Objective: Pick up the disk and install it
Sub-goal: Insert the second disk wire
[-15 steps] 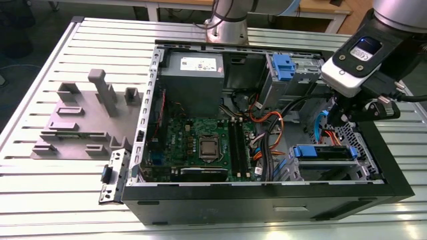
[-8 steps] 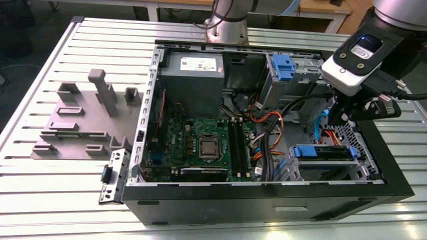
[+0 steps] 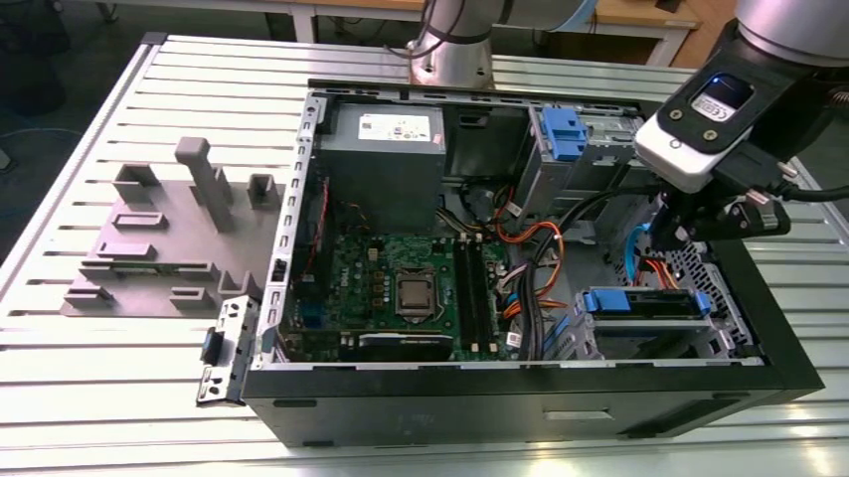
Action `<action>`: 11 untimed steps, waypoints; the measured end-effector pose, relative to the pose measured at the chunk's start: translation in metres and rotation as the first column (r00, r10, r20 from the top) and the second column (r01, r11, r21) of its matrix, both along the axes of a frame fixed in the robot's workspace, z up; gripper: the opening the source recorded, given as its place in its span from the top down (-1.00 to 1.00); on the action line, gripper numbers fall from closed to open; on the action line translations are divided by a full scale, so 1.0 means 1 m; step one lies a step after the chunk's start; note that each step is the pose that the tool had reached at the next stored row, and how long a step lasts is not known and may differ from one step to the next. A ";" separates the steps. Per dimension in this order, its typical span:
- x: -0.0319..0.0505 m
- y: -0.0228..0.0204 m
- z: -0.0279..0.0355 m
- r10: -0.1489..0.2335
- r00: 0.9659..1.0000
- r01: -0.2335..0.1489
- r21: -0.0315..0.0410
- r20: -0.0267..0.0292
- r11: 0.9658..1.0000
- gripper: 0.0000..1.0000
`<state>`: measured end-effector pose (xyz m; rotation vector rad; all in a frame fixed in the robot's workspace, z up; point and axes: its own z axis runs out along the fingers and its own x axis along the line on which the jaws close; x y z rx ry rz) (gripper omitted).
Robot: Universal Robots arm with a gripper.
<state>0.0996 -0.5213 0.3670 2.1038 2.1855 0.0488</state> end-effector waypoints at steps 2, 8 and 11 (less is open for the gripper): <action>0.0002 0.0000 -0.0018 0.000 1.000 0.000 0.000 0.000 1.000 0.52; 0.0007 0.0001 -0.0079 0.000 1.000 0.000 0.000 0.000 1.000 0.52; 0.0009 0.0001 -0.0110 0.000 1.000 0.000 0.000 0.000 1.000 0.52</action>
